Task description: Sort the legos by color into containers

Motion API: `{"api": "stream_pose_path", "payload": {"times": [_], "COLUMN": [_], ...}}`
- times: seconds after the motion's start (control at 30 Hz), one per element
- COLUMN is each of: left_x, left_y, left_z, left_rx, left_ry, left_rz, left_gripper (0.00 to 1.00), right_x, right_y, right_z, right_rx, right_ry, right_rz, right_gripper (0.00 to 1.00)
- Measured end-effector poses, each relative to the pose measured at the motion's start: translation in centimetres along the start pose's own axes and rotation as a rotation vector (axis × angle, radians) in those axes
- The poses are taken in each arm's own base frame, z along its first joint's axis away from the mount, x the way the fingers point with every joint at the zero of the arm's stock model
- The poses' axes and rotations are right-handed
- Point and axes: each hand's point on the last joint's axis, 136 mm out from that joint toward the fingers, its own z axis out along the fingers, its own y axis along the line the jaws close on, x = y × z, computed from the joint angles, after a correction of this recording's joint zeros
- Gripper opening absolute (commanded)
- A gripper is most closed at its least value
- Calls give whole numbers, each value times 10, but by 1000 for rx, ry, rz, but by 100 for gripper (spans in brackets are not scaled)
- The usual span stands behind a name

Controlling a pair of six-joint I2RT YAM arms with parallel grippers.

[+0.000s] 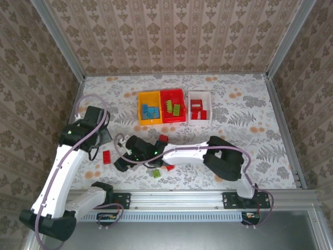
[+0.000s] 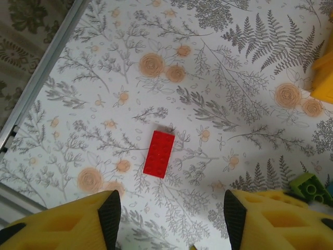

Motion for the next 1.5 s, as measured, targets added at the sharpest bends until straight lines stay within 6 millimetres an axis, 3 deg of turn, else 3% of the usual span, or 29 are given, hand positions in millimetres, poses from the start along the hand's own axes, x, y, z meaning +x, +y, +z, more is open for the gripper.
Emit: {"api": "stream_pose_path", "payload": {"times": [0.3,0.6,0.8,0.97,1.27,1.37,1.5], "left_x": [18,28,29,28,28,28,30], "left_y": [27,48,53,57,59,59,57], "left_z": [-20,-29,-30,-31,-33,-34,-35], "left_rx": [-5,-45,-64,-78,-83,-80,-62], "left_ry": [-11,-15,-19,-28,-24,-27,-21], "left_rz": [-5,15,25,29,44,43,43], "left_gripper": [60,64,64,64,64,64,64], "right_x": [2,-1,-9,-10,-1,0,11], "right_y": [13,20,23,16,-3,-6,-16], "right_z": [50,83,103,118,116,113,93], "right_rx": [83,139,185,247,345,347,356], "right_ry": [-36,-58,-61,-40,15,9,22], "right_rz": [-20,-22,-31,-48,-108,-112,-133], "right_gripper": [96,98,93,78,25,21,15]}}
